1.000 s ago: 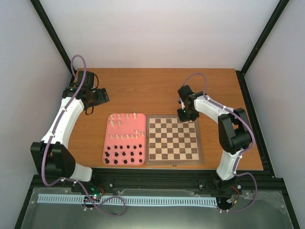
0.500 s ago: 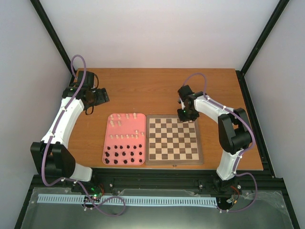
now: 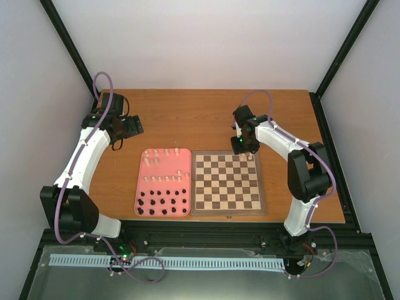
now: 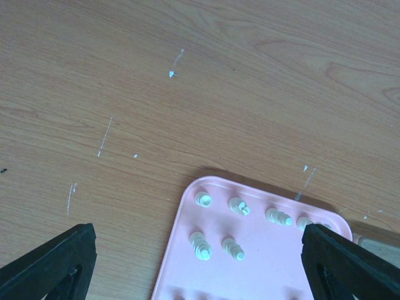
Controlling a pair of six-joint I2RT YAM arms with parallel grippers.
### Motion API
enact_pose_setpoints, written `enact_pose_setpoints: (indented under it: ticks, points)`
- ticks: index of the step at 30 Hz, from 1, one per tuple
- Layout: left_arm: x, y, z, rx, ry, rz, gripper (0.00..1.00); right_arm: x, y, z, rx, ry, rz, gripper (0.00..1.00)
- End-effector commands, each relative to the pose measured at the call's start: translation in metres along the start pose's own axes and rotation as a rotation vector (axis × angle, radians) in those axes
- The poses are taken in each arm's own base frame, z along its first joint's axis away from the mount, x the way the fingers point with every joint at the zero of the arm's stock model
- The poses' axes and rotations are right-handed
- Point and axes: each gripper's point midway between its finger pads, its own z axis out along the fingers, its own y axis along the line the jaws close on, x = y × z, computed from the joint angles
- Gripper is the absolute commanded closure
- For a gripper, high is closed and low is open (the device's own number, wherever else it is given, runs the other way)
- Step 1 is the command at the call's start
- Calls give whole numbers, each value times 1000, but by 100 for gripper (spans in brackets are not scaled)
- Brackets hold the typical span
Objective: Set up the chess pieces on the board
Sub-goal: Place the chess piece on the chessboard, then pick up the chess piece from the storage box.
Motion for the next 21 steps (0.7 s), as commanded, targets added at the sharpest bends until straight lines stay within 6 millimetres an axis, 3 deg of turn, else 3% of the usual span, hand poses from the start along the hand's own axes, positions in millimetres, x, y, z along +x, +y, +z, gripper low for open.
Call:
enact_pose_setpoints:
  ticks: [1,4,7,10,14,17,21]
  points:
    - [-5,-1,-3,13,-18,12,8,-22,12,-35,-57,-92,-14,52]
    - [-5,-2,-3,15,-18,12,8,-38,28,-52,-74,-134,-47,49]
    - [-5,-2,-3,17,-16,11,8,-51,60,-66,-106,-157,-101,44]
    - [-6,-2,-4,19,-19,11,8,-61,106,-78,-157,-184,-162,44]
    - [-5,-1,-5,12,-20,15,8,-56,183,-83,-260,-184,-261,43]
    - [-6,0,-7,8,-27,8,8,-50,235,-76,-324,-170,-339,43]
    - [-15,5,-21,-18,-65,-7,8,-41,284,-66,-402,-145,-403,43]
